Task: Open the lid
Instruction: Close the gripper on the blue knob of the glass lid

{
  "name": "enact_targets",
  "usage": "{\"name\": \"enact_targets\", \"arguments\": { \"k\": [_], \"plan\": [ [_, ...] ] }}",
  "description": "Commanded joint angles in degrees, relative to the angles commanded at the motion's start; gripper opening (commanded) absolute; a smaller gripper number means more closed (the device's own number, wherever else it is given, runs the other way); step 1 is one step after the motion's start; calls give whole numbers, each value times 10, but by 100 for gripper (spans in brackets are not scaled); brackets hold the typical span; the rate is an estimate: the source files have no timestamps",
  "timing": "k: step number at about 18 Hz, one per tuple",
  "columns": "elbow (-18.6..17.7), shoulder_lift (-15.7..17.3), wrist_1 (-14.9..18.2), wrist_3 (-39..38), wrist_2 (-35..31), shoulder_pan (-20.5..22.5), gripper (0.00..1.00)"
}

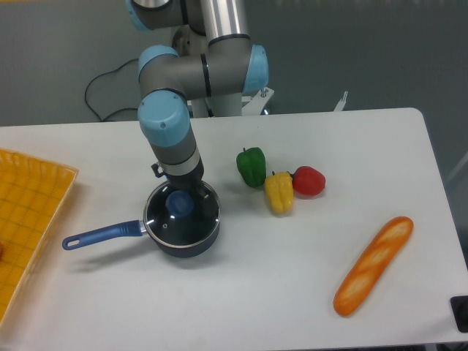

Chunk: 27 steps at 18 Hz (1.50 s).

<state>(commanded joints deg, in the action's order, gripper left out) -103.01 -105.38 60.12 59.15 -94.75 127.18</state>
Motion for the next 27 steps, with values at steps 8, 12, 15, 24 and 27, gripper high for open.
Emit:
{"name": "enact_targets", "arguments": {
  "k": [8, 12, 15, 24, 27],
  "plan": [
    [4, -1, -2, 1, 5, -7, 100],
    [12, -10, -2, -2, 5, -12, 100],
    [12, -17, -2, -2, 5, -20, 100],
    [12, -22, -4, -3, 6, -28, 100],
    [12, -21, -4, -2, 6, -28, 92]
  ]
}}
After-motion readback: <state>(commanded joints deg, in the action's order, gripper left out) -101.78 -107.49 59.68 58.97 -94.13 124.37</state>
